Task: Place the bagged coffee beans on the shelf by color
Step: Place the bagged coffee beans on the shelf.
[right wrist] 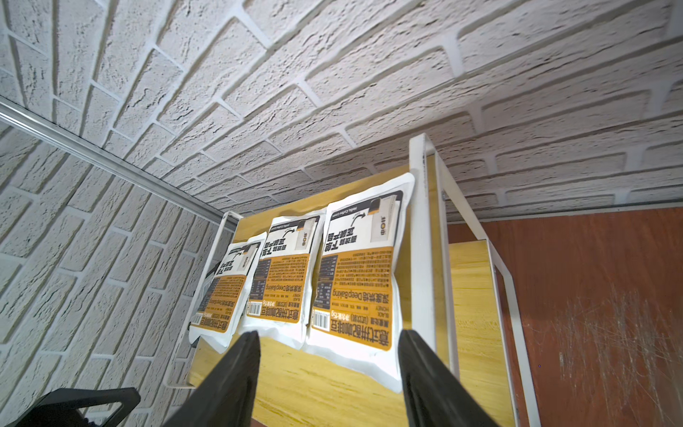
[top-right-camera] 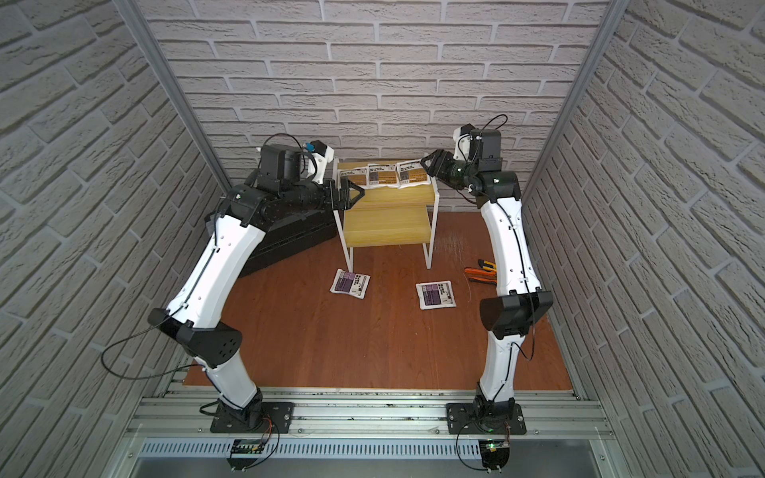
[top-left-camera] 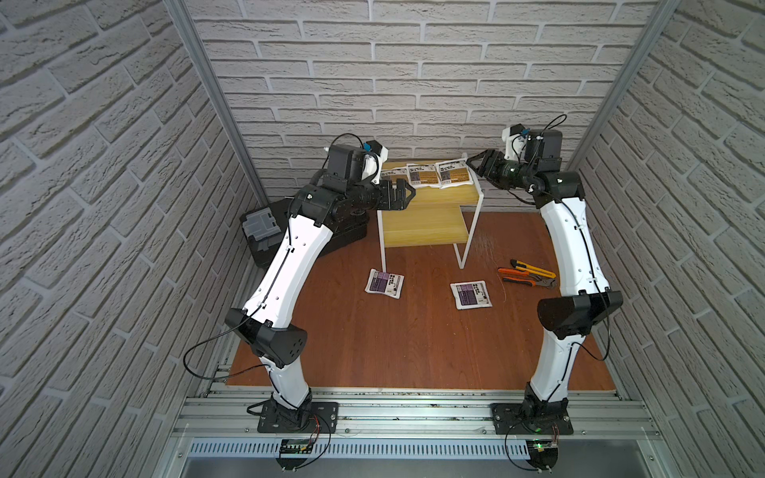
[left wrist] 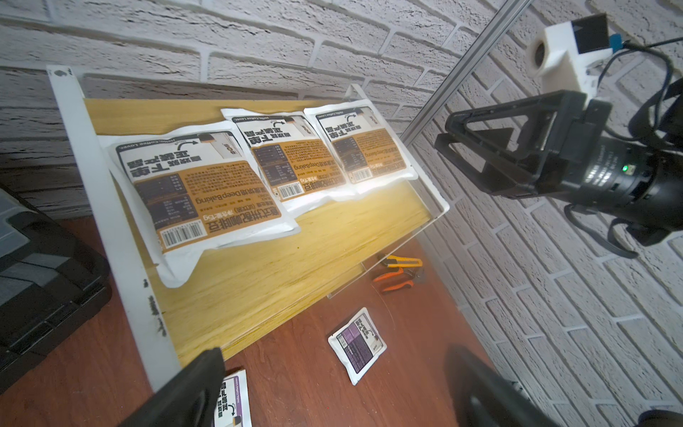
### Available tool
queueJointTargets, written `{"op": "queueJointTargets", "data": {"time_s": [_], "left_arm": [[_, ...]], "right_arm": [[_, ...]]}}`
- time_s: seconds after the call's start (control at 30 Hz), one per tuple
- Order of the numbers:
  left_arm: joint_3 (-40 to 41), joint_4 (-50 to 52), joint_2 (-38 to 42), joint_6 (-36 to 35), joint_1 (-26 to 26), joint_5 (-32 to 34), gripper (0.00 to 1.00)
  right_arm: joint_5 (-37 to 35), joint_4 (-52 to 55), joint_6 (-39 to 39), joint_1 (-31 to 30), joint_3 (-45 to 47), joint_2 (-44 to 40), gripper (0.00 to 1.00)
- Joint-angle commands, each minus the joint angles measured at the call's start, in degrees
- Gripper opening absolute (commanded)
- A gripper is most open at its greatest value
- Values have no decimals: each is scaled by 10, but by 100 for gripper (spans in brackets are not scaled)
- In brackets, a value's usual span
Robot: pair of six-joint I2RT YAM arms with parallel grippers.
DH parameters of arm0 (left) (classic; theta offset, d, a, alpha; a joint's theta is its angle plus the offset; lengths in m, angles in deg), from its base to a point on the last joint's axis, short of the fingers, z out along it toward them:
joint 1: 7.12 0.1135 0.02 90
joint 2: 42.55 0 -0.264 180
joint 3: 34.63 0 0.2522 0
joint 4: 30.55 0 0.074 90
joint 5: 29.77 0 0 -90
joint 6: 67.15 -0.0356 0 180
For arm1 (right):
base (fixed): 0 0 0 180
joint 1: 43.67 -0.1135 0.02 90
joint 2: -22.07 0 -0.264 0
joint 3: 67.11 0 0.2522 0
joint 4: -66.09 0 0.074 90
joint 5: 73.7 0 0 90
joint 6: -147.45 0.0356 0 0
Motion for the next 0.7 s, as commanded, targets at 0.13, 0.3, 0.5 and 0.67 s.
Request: {"op": "queueJointTargets", "data": {"time_s": [0.13,0.3,0.5,0.67], "left_arm": [[-2,-9,-3,0,-4,-2,98],[3,-10,-2,0,-4,-1,99],[7,-12,0,1,-4,-2,99],[11,-14,1,2,-5,-2,98]], "right_arm": [[15,-39,17,-20,-31,33,64],[10,-41,23,-27,-38,50,64],[6,-38,30,-28,-54,71,64],[0,-39,33,-28,-54,75,64]]}}
